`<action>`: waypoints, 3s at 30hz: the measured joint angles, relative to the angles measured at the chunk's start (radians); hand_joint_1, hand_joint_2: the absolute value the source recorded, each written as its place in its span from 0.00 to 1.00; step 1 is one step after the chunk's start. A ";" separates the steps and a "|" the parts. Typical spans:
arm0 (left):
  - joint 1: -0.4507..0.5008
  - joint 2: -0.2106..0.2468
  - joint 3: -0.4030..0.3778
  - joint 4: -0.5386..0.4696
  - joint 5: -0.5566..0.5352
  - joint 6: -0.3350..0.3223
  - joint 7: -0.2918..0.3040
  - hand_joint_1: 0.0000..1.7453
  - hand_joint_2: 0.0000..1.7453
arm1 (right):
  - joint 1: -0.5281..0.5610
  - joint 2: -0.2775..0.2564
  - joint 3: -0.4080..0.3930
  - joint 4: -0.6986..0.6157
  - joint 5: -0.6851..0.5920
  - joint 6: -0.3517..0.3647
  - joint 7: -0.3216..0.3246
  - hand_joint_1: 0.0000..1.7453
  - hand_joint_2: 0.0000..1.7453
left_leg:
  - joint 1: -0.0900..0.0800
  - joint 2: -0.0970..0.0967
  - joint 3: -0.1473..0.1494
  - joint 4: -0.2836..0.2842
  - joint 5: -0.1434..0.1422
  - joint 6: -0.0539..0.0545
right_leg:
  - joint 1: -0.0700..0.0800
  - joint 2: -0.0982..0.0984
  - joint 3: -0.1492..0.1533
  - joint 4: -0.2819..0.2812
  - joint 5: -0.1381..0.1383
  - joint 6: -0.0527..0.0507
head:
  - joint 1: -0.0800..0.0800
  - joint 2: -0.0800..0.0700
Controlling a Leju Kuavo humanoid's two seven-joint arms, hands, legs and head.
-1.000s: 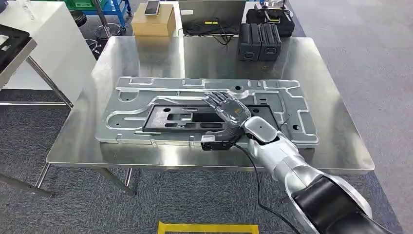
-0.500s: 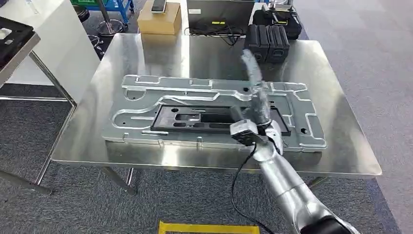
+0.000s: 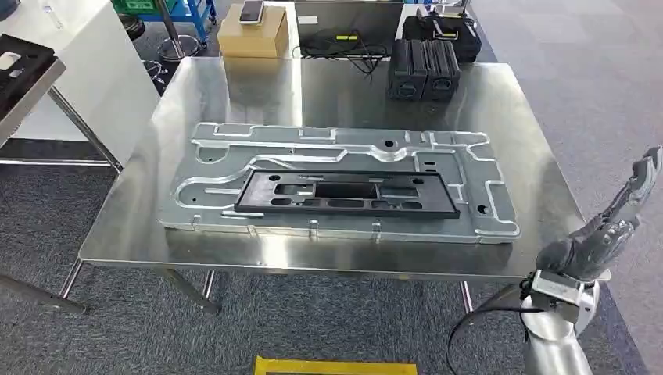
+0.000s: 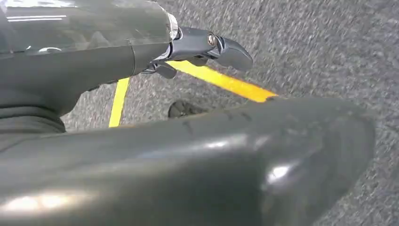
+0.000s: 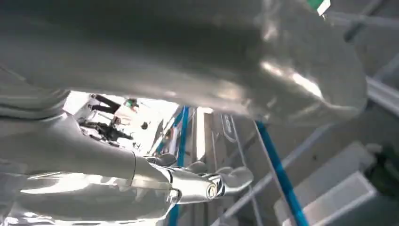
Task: Take the parts from the cabinet and place them on the table.
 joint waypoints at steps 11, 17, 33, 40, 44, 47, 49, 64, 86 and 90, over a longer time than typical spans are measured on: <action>0.001 0.001 -0.001 0.000 -0.021 -0.015 -0.021 0.00 0.00 | 0.238 0.012 -0.024 0.005 0.049 0.022 0.000 0.00 0.00 | -0.010 0.001 0.141 -0.070 -0.049 0.016 | 0.003 -0.005 -0.062 0.006 0.066 0.020 | 0.000 0.000; -0.005 0.000 -0.001 0.000 -0.018 -0.004 -0.002 0.00 0.00 | 0.262 0.042 -0.108 0.181 0.053 0.087 0.000 0.00 0.00 | -0.007 0.010 0.088 -0.086 0.025 0.050 | -0.007 0.003 -0.110 0.138 -0.085 0.051 | 0.000 0.000; 0.018 -0.013 0.004 0.002 -0.024 -0.001 0.001 0.00 0.00 | 0.149 0.072 -0.490 1.252 0.079 0.213 0.020 0.00 0.00 | -0.003 0.005 -0.075 0.151 -0.114 -0.007 | -0.002 -0.007 0.053 -0.024 -0.030 -0.007 | -0.005 0.000; 0.013 -0.014 0.005 0.003 -0.034 0.005 0.001 0.00 0.00 | 0.121 0.116 -0.496 1.464 0.149 0.326 0.247 0.00 1.00 | -0.017 0.005 0.189 -0.051 -0.061 0.021 | 0.009 -0.007 -0.047 0.002 0.041 0.003 | -0.005 0.000; 0.010 -0.014 0.005 0.003 -0.046 -0.001 -0.001 0.00 0.00 | 0.109 0.142 -0.497 1.516 0.152 0.453 0.404 0.00 1.00 | -0.022 0.008 0.191 -0.106 -0.050 0.038 | 0.005 -0.010 -0.047 -0.014 0.088 0.028 | -0.006 0.000; 0.008 -0.015 0.005 0.003 -0.056 -0.004 0.002 0.00 0.00 | 0.103 0.159 -0.497 1.542 0.152 0.529 0.523 0.00 1.00 | -0.014 0.018 0.152 -0.113 -0.004 0.057 | -0.002 0.000 -0.083 0.088 -0.064 0.039 | -0.005 0.000; 0.009 -0.015 0.005 0.003 -0.066 -0.006 0.003 0.00 0.00 | 0.102 0.166 -0.501 1.553 0.152 0.583 0.617 0.00 1.00 | -0.015 0.019 0.114 -0.107 0.022 0.055 | -0.007 0.000 -0.115 0.248 -0.168 0.049 | -0.006 0.000; -0.002 -0.015 -0.006 0.004 -0.114 -0.024 0.022 0.00 0.00 | 0.089 0.196 -0.530 1.569 0.145 0.645 0.719 0.00 0.00 | -0.001 0.018 -0.094 0.194 -0.125 -0.012 | -0.003 -0.011 0.078 -0.029 -0.054 -0.005 | -0.006 0.000; -0.015 -0.015 -0.006 0.005 -0.105 -0.024 0.013 0.00 0.00 | 0.087 0.198 -0.552 1.577 0.142 0.684 0.652 0.00 0.00 | -0.020 0.033 -0.011 -0.048 0.076 0.042 | -0.006 -0.042 0.179 -0.002 -0.114 0.053 | -0.005 0.000; -0.010 -0.018 -0.006 0.006 -0.113 -0.023 0.011 0.00 0.00 | 0.085 0.196 -0.571 1.577 0.136 0.687 0.644 0.00 0.00 | -0.017 0.055 -0.027 -0.043 0.111 0.013 | 0.001 -0.024 0.167 -0.043 -0.117 0.012 | -0.005 0.000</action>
